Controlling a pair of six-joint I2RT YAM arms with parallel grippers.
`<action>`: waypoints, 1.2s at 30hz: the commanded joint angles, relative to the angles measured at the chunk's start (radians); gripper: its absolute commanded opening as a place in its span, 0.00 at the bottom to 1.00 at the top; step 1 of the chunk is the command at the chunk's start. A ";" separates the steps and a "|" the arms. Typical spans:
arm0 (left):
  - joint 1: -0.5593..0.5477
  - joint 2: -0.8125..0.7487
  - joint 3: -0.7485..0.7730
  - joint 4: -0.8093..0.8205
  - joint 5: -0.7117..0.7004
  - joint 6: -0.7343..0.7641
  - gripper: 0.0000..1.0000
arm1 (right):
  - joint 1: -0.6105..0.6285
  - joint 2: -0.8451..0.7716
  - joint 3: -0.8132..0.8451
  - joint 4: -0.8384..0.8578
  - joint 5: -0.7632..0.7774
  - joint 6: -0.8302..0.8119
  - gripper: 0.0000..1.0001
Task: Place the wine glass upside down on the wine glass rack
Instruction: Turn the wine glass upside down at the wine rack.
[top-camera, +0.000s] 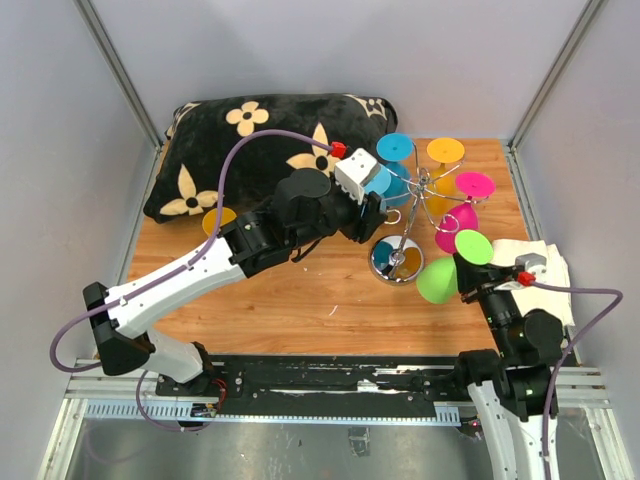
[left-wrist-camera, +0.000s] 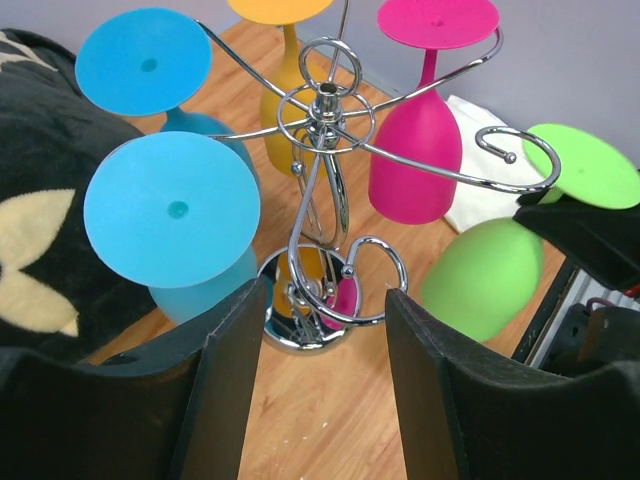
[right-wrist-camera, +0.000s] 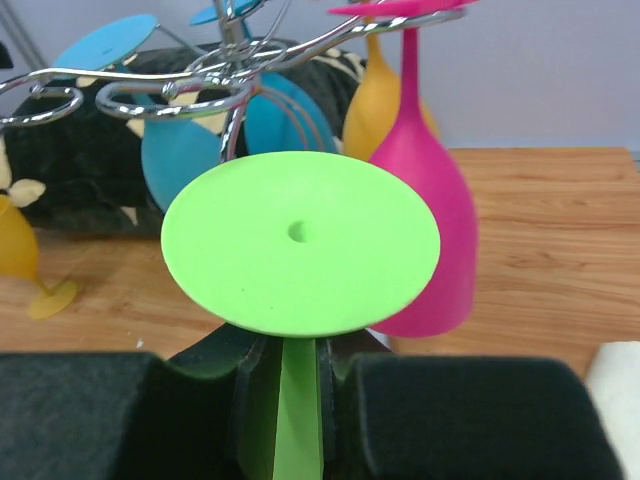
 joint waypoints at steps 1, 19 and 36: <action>0.006 0.019 0.040 -0.007 -0.008 0.003 0.54 | -0.014 -0.019 0.088 -0.118 0.149 -0.084 0.01; 0.005 0.033 0.036 -0.002 0.000 0.029 0.32 | -0.013 0.075 0.202 -0.010 -0.113 -0.221 0.01; 0.005 0.048 0.023 0.003 -0.014 0.052 0.25 | -0.014 0.276 0.253 0.017 -0.032 -0.240 0.01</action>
